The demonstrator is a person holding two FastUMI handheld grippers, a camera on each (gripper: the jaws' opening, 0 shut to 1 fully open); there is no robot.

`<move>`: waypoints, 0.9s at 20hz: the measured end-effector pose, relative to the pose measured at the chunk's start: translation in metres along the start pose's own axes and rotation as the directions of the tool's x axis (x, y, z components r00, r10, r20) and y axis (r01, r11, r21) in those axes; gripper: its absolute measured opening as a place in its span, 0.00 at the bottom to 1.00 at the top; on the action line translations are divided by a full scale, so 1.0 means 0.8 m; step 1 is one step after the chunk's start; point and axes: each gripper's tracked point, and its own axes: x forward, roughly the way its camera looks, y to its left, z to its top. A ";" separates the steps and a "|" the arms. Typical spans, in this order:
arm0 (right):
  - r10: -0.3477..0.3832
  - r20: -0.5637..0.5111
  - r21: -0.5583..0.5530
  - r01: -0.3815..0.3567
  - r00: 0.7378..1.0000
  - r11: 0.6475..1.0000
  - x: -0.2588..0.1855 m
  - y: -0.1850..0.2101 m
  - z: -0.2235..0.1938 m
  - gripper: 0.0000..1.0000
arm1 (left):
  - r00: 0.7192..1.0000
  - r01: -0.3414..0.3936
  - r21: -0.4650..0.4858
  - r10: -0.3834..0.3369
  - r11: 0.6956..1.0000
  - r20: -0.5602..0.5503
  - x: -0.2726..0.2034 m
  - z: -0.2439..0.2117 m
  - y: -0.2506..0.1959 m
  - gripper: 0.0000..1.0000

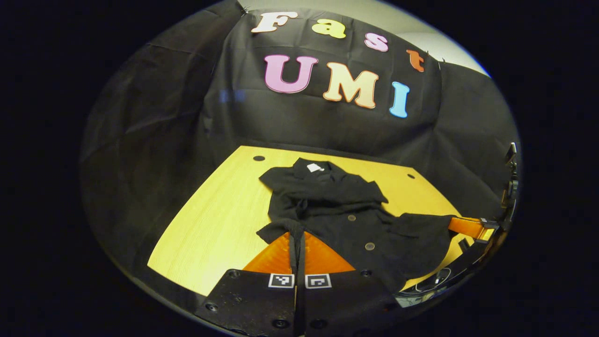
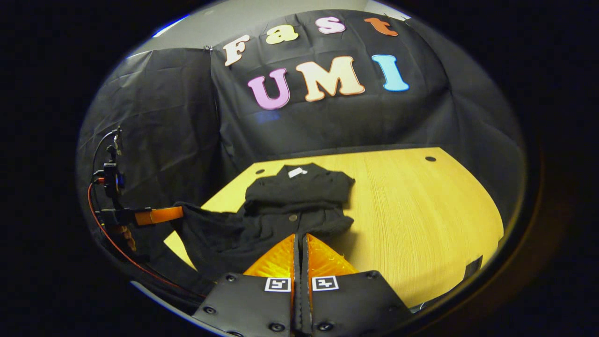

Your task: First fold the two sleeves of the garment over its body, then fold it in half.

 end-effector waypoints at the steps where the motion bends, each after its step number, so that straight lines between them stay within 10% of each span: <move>1: 0.001 0.021 -0.002 -0.001 1.000 1.000 0.011 0.003 0.019 0.00 | 1.000 -0.001 -0.006 0.001 1.000 0.018 0.012 0.014 0.004 0.00; 18: -0.051 0.174 -0.028 0.056 0.983 0.998 0.155 -0.021 0.205 0.02 | 0.985 -0.002 -0.015 0.004 1.000 0.172 0.186 0.171 0.044 0.00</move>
